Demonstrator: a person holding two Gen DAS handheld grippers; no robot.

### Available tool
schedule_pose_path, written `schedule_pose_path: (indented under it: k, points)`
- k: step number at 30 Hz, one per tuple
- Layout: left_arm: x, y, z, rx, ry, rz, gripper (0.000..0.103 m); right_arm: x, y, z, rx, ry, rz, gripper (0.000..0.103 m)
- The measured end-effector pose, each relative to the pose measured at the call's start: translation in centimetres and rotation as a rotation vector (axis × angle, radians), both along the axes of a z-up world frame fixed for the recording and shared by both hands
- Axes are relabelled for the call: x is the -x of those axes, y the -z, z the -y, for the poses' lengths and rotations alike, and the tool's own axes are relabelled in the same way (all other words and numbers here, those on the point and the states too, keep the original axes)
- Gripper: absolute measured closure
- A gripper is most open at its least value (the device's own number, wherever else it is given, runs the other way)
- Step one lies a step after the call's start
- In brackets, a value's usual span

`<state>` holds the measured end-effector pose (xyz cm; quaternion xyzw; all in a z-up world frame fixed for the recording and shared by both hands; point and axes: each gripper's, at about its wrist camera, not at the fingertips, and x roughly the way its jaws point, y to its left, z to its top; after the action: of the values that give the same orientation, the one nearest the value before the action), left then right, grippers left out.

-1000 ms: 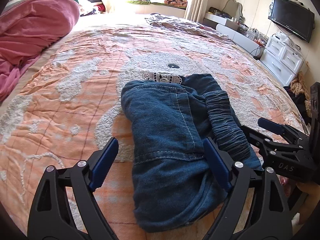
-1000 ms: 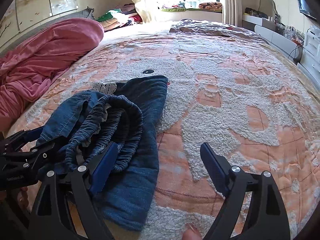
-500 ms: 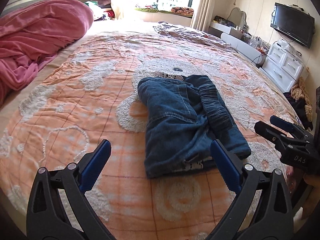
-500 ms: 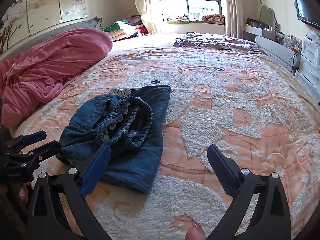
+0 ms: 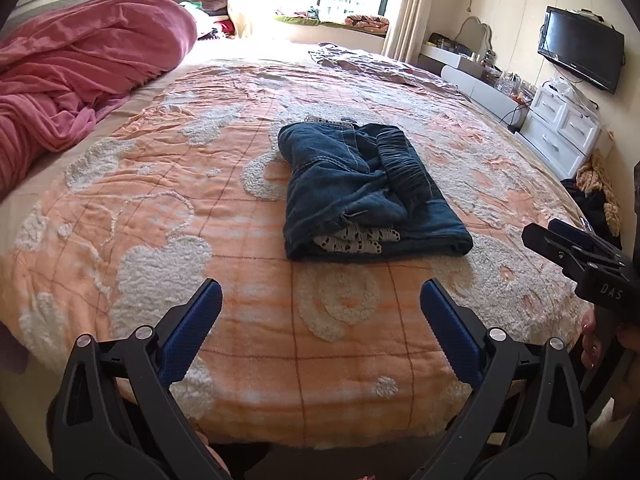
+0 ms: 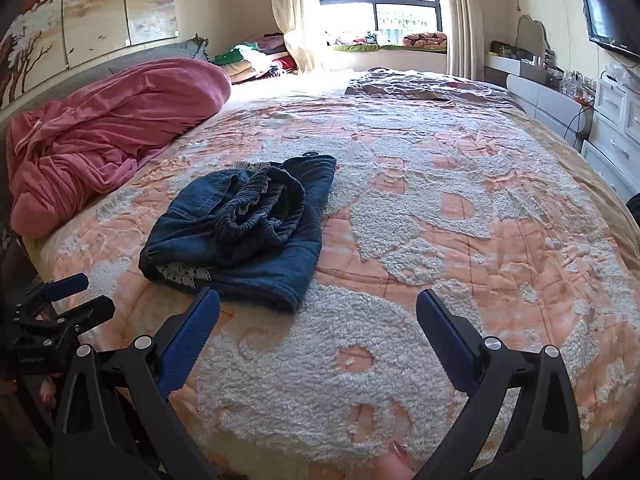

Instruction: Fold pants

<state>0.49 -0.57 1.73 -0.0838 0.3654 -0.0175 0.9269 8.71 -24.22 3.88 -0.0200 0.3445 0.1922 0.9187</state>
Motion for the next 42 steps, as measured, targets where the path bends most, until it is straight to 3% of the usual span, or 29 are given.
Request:
schedule_pose_path:
  k: [18, 42]
  points:
    - [3.0, 2.6, 2.0, -0.03, -0.001, -0.05, 0.01, 4.5, 3.1, 1.2, 0.022, -0.014, -0.021, 0.005]
    - [2.9, 3.0, 3.0, -0.053, 0.002, -0.056, 0.01, 4.7, 4.4, 1.0, 0.016, -0.003, -0.014, 0.005]
